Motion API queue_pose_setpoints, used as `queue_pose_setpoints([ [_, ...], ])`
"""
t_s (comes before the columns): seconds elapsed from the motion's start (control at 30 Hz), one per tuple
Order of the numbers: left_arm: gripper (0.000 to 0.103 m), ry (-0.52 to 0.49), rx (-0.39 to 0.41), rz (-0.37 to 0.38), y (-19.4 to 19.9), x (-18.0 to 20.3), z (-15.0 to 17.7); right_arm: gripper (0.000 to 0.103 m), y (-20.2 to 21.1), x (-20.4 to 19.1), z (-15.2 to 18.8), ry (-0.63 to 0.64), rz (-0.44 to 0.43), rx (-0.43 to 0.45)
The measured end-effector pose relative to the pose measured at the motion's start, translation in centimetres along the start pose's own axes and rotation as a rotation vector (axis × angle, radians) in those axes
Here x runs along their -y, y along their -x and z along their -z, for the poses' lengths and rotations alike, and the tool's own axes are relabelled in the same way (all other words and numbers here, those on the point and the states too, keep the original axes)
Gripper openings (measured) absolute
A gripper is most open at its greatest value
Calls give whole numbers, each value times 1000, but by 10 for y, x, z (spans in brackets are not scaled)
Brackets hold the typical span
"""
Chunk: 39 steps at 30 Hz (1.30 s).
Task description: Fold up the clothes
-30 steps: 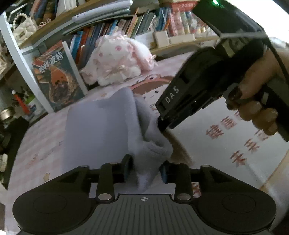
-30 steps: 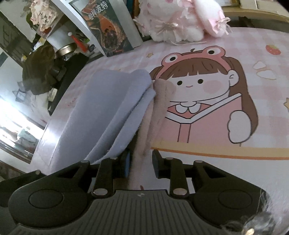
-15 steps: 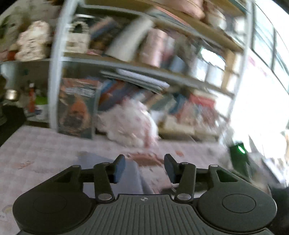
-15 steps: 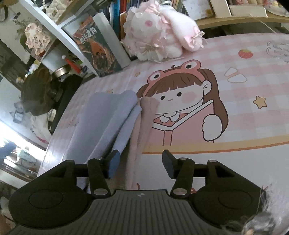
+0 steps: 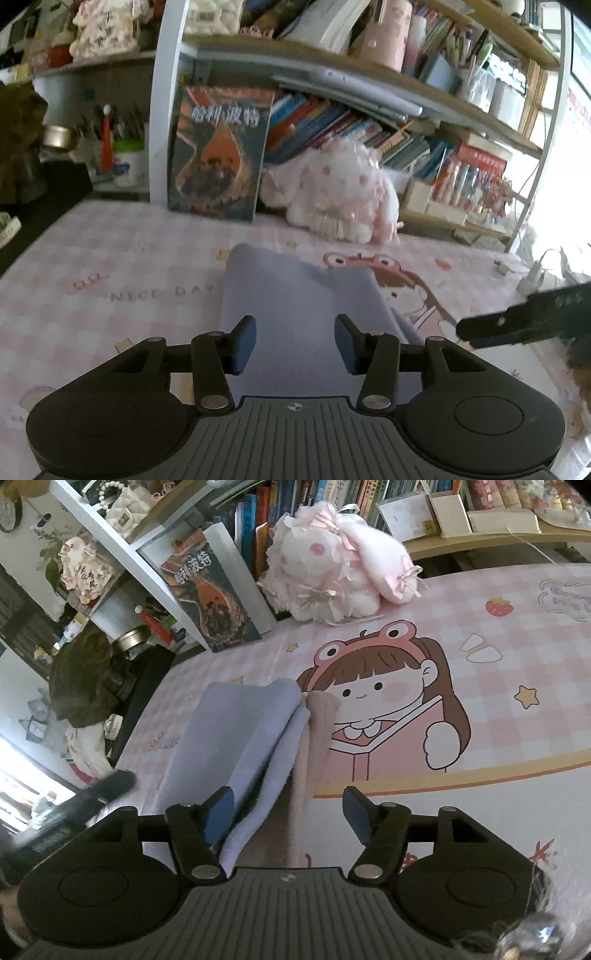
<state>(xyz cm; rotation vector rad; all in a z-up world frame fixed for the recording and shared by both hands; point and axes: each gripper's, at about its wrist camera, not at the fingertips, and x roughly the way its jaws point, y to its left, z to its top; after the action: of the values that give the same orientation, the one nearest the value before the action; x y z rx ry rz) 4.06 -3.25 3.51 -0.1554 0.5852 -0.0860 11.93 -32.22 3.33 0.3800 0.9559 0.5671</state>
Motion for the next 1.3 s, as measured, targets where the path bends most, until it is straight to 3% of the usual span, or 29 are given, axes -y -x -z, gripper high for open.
queue_pose_setpoints([
  [0.07,47,3,-13,8,-4,-3,5,64,-2,-4,0,-1,-13,-5],
  [0.2,46,-14,-111,14,-21,-5,23,66,-11,-11,0,-26,-51,-27],
  [0.37,46,-50,-91,3,-16,-1,29,66,-38,-18,-2,-54,-51,-78],
  [0.53,47,-133,-32,28,1,3,18,63,-59,-31,-12,12,-12,-71],
  [0.6,47,-153,-46,41,0,3,17,61,-70,-33,-17,43,4,-80],
  [0.63,47,-156,-60,39,-2,3,18,57,-76,-35,-19,58,14,-87],
  [0.7,47,-167,-79,32,-5,3,21,25,-90,-39,-21,115,39,-110],
  [0.73,47,-171,-79,31,-5,4,22,21,-90,-44,-21,168,37,-103],
  [0.8,47,-178,-81,28,-4,5,25,16,-67,-61,-14,346,-45,38],
  [0.83,47,-178,-85,28,-5,5,26,16,-54,-69,-10,437,-88,113],
  [0.9,47,-159,-117,31,-11,2,30,16,-45,-79,-2,562,-104,169],
  [0.93,47,-159,-133,29,-15,2,31,16,-55,-76,-2,567,-47,147],
  [0.97,47,-169,-135,31,-16,3,33,16,-66,-73,-3,564,18,116],
  [1.03,48,-191,-137,31,-15,5,33,20,-87,-56,-7,471,67,39],
  [1.07,48,-202,-138,31,-15,6,33,27,-98,-48,-9,421,89,1],
  [1.13,48,-218,-140,32,-13,7,33,28,-95,-44,-10,388,91,-5],
  [1.2,48,-191,-111,30,-3,1,28,44,-87,-44,-9,370,96,0],
  [1.3,47,-142,-50,50,12,-8,18,46,-67,-49,-6,363,113,20],
])
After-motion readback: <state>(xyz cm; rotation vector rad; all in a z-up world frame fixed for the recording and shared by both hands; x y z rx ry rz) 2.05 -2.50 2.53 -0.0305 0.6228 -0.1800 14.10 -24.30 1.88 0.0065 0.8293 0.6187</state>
